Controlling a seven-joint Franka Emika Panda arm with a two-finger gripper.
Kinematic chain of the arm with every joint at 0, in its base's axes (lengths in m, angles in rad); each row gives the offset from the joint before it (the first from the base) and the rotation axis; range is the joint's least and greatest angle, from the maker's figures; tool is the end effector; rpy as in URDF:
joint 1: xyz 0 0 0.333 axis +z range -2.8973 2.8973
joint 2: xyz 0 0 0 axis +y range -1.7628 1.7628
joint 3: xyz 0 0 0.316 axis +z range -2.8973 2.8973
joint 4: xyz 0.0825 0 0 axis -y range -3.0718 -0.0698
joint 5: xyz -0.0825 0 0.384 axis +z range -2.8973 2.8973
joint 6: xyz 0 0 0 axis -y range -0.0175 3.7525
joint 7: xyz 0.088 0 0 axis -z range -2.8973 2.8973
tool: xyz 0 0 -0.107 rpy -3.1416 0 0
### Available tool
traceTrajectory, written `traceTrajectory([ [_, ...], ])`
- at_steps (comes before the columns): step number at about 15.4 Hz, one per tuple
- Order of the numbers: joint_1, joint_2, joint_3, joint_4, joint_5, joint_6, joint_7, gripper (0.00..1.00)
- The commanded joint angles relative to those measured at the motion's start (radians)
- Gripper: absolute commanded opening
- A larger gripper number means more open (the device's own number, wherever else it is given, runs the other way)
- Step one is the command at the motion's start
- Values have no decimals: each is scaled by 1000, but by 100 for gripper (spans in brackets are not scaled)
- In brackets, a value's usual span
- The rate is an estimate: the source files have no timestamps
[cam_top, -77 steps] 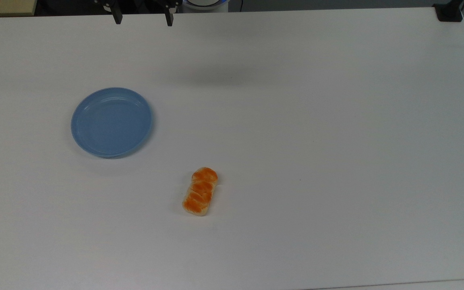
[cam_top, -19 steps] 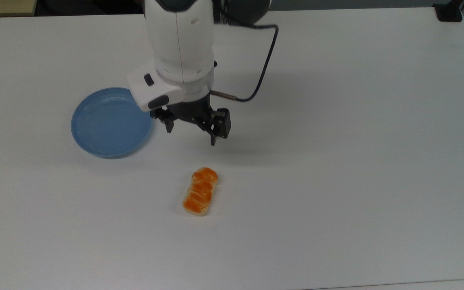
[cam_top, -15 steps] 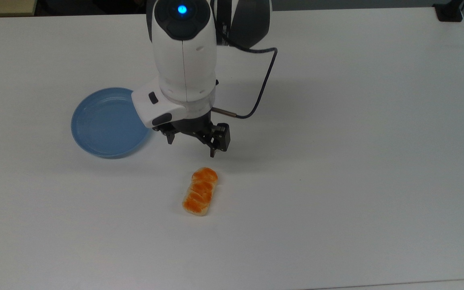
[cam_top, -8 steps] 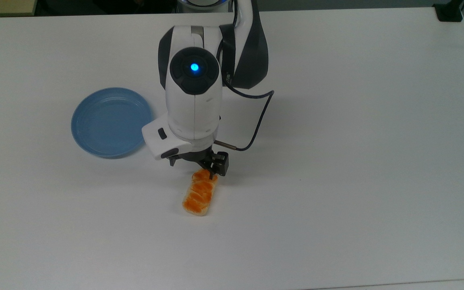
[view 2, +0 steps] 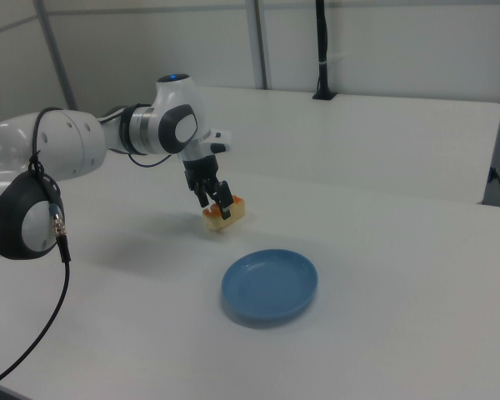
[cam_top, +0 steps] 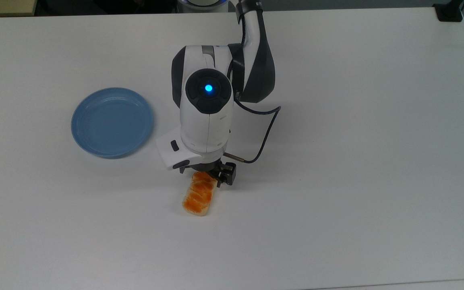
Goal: Put the bread on a plate
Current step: 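Lower the gripper around the bread roll and close on it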
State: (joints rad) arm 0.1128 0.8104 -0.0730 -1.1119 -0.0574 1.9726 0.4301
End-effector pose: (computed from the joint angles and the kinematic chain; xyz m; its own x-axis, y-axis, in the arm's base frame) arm 0.7668 0.0444 0.3351 0.9384 -0.3338 0.0897 -0.3406 -0.9371 0.0761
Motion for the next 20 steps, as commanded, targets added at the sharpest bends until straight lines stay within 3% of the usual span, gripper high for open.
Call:
traceTrajectory([
  [1,22,18,-14,20,-33,23,29,98],
  [5,25,33,-10,20,-65,25,47,97],
  [7,25,35,-10,17,-71,25,48,91],
  [12,30,26,-8,15,-75,23,50,57],
  [14,31,26,-8,14,-75,23,50,51],
  [20,30,-3,-8,7,-75,20,45,45],
])
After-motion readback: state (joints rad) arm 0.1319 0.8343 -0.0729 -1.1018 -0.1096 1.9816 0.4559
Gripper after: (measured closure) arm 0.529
